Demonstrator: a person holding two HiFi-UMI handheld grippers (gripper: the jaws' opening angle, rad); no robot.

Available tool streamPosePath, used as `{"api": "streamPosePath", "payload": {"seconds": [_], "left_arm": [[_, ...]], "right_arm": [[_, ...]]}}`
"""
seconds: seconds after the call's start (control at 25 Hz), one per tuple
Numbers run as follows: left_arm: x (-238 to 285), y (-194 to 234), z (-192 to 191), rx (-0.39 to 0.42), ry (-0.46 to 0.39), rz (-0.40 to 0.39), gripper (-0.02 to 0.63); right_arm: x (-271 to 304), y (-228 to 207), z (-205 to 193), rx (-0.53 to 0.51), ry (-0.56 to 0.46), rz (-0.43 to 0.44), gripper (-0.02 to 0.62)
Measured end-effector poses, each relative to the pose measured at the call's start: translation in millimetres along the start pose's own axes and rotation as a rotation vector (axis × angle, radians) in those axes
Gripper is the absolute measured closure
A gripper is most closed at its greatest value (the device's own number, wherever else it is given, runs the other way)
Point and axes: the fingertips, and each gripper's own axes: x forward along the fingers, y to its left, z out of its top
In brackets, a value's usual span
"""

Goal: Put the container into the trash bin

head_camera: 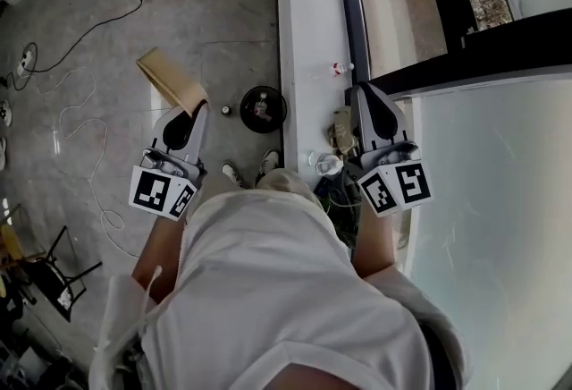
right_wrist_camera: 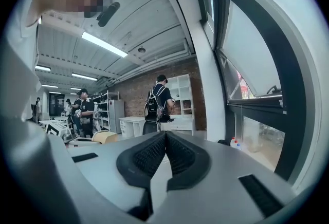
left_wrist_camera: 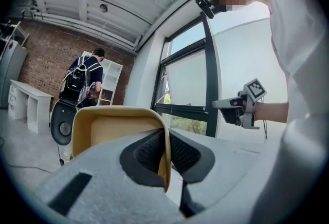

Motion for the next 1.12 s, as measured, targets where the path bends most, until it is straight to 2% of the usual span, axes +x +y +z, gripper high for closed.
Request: {"api": "streamPosePath", "payload": {"seconds": [0.12,0.48,0.84,1.12], "left_arm": [[13.3,-7.3,-0.4,0.031,0.030,-0.008,0.584],[40.5,10.7,-48.2,-0.021,0.131,0.031,0.584],[62.1,17.8,-138.9,-0.165,0.205,0.035,0.584],[78.2,27.2,-220.7,-0.241,0.258,0.011,0.584]], "right_arm": [[10.3,-16.0,-7.6,0.034,-0.005,0.019,0.594],[38.2,-36.3,-64.2,0.074,0.123,0.067,0.594],[62.5,-24.6,-144.5,0.060,0.250,0.106,0.594],[70.8,-9.2,-223.9,0.120,0.332,0.098,0.594]]}}
